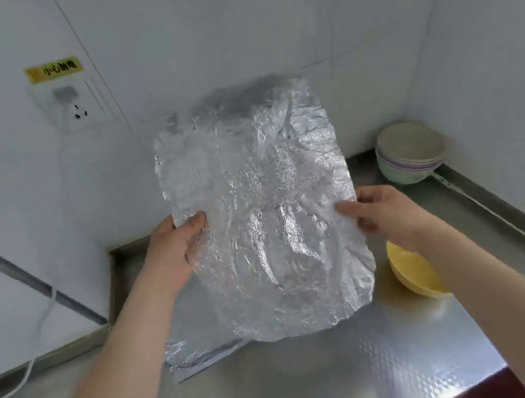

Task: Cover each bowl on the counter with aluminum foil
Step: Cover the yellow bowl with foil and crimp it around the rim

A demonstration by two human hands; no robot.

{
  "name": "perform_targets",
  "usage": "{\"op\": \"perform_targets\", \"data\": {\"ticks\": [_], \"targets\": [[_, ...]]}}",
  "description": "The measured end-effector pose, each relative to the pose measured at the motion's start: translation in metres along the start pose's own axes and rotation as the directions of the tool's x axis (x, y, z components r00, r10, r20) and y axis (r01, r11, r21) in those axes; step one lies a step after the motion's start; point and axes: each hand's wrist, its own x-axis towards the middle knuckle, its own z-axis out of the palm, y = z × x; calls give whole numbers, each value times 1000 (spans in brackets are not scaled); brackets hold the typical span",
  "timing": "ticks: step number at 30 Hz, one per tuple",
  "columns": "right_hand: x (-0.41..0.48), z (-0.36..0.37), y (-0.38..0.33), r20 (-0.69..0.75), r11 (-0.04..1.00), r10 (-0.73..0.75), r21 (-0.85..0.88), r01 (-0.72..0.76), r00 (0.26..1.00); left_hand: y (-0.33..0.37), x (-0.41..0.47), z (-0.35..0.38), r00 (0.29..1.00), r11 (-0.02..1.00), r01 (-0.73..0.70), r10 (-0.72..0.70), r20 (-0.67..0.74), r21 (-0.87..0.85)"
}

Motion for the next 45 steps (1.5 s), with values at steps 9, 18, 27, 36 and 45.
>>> {"op": "perform_targets", "data": {"ticks": [9,18,27,36,45], "targets": [[17,26,80,-192,887,-30,-457,-62,981,-90,20,-12,967,913,7,98,-237,408],[39,59,178,-136,679,-204,-733,40,969,-160,-23,-14,857,287,-515,167,487,808],[9,57,203,-75,515,-319,-851,106,945,-256,-65,-3,729,-243,-685,-250,638,687],[-18,59,189,-82,911,-245,-359,201,966,-277,-107,12,840,-183,-520,67,539,834],[-55,75,92,58,811,-581,-40,584,812,-213,-125,24,470,172,-499,877,99,850]]}}
